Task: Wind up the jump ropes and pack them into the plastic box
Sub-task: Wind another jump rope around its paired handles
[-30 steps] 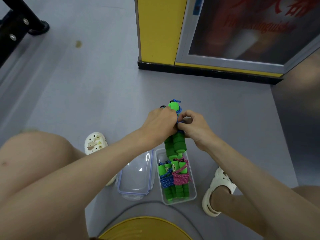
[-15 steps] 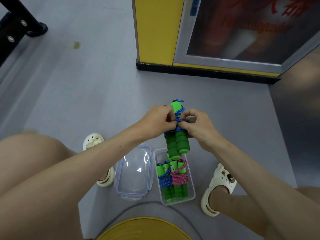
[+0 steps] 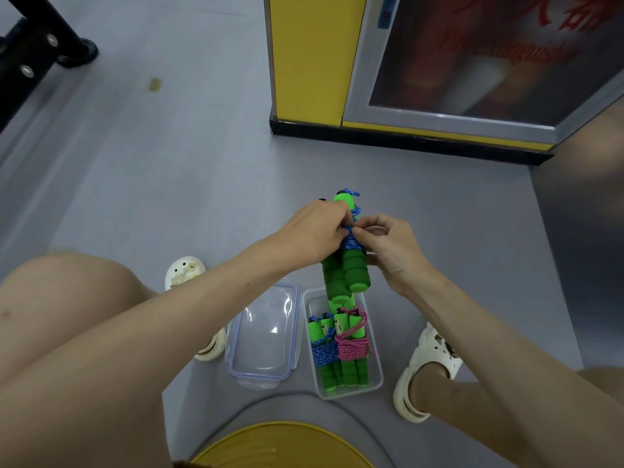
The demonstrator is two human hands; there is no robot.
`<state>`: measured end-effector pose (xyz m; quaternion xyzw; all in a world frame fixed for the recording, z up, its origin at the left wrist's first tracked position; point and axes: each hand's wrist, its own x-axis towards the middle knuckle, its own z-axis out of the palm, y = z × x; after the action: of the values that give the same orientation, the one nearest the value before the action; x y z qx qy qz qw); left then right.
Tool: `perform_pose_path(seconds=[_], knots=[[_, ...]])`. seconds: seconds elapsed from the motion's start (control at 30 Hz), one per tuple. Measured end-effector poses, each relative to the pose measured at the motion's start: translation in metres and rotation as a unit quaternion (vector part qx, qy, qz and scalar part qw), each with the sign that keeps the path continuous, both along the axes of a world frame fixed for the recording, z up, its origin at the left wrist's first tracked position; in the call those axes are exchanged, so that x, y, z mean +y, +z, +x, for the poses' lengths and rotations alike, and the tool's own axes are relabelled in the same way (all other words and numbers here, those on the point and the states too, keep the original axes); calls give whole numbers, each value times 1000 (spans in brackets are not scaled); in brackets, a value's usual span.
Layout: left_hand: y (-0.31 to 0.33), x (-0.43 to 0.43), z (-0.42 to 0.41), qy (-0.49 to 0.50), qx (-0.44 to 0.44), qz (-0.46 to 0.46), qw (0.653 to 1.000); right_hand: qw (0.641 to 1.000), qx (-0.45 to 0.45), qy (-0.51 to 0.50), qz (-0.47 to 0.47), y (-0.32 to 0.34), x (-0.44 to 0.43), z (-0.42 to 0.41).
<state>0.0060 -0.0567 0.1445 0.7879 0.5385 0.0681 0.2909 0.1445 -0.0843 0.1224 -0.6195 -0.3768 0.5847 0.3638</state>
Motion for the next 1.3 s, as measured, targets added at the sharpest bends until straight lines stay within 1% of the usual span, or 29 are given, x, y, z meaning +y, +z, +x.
perform_pose_path(seconds=[0.17,0.23,0.3,0.5,0.57,0.63,0.7,0.73,0.77,0.8,0.83,0.9,0.93,0.97,1.0,1.03,1.07,1.1,1.17,1.2,1.23,1.3], knots=[[-4,1,-3,69,-134,-79,985,1000,-5,2,-3,1,1,-1],[-6,1,-2,94,-165,-105,976,1000,-7,9,-2,1,0,0],[-7,2,-2,102,-174,-119,972,1000,1,21,-5,1,0,0],[-5,4,-1,113,-161,-119,973,999,12,42,-4,-3,-6,-7],[-4,2,2,92,-149,-83,981,999,25,47,-3,-3,-5,-7],[-4,-3,6,49,-98,14,994,998,38,41,3,-1,-3,-6],[-3,-8,10,-5,-39,135,990,999,38,30,9,0,-2,-6],[-2,-10,10,-27,-27,171,984,999,29,25,11,1,-2,-6],[-2,-12,10,-37,-25,187,981,1000,16,20,12,0,-2,-5],[-4,-14,10,-33,-34,183,982,1000,2,12,14,0,-2,-4],[-6,-16,9,-24,-48,159,986,1000,-9,0,18,0,-1,-2],[-10,-19,7,13,-88,63,994,999,-19,-25,23,0,1,5],[-11,-18,5,49,-121,11,991,999,-18,-34,22,-1,1,7],[-12,-15,3,97,-166,-35,981,999,-12,-40,20,-1,0,8],[-13,-12,-1,144,-219,-78,962,999,-2,-43,16,-1,0,7],[-12,-8,-3,181,-264,-116,940,999,9,-43,11,-1,0,5],[-12,-7,-4,197,-289,-140,926,999,20,-41,6,0,-1,3],[-12,-7,-4,188,-283,-135,931,999,31,-40,1,0,-2,0],[-10,-9,-2,132,-204,-54,969,998,42,-43,-7,3,-4,-2],[-10,-11,-1,108,-173,-16,979,998,46,-42,-12,4,-4,-2],[-9,-11,-2,89,-160,7,983,998,52,-42,-16,6,-4,-2],[-7,-7,-6,80,-168,9,983,997,63,-34,-20,9,-2,-1]])
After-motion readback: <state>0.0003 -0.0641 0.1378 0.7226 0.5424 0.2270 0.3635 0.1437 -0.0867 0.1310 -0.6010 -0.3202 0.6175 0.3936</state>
